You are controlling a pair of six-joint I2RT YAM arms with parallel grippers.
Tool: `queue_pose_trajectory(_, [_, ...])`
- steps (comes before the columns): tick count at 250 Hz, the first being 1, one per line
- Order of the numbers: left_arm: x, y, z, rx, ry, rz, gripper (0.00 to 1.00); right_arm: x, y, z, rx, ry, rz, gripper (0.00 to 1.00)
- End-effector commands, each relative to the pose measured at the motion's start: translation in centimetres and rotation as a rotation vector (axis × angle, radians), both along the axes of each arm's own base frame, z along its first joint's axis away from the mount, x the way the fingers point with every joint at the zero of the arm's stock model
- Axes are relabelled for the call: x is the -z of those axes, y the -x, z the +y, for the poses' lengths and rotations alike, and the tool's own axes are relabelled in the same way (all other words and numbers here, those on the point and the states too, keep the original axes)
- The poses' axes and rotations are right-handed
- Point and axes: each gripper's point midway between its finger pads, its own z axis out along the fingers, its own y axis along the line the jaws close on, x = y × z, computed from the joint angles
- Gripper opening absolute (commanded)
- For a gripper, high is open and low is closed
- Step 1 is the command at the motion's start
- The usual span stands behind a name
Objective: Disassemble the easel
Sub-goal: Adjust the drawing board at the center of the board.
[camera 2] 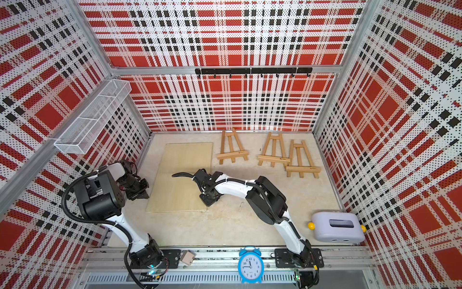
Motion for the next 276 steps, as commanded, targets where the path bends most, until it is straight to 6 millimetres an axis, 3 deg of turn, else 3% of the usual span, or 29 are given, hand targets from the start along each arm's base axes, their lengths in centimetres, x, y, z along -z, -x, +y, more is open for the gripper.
queue_pose_trajectory(1, [0.5, -0.5, -0.9, 0.026, 0.034, -0.003, 0.08, 0.6, -0.3, 0.7, 0.019, -0.006, -0.002, 0.13])
queue_pose_trajectory(112, [1.4, -1.2, -3.9, 0.077, 0.082, 0.019, 0.08, 0.9, -0.5, 1.2, 0.019, 0.008, -0.005, 0.16])
queue_pose_trajectory(157, [1.7, -1.4, -4.3, 0.079, 0.090, 0.026, 0.08, 1.0, -0.6, 1.3, 0.014, 0.008, -0.006, 0.16])
queue_pose_trajectory(201, [1.4, -2.0, -4.3, 0.074, 0.091, 0.009, 0.08, 1.0, -0.4, 1.7, 0.005, -0.005, 0.006, 0.16])
queue_pose_trajectory(276, [0.3, -4.0, -6.6, 0.097, 0.117, -0.034, 0.08, 1.0, -0.5, 2.3, -0.007, -0.008, 0.008, 0.16])
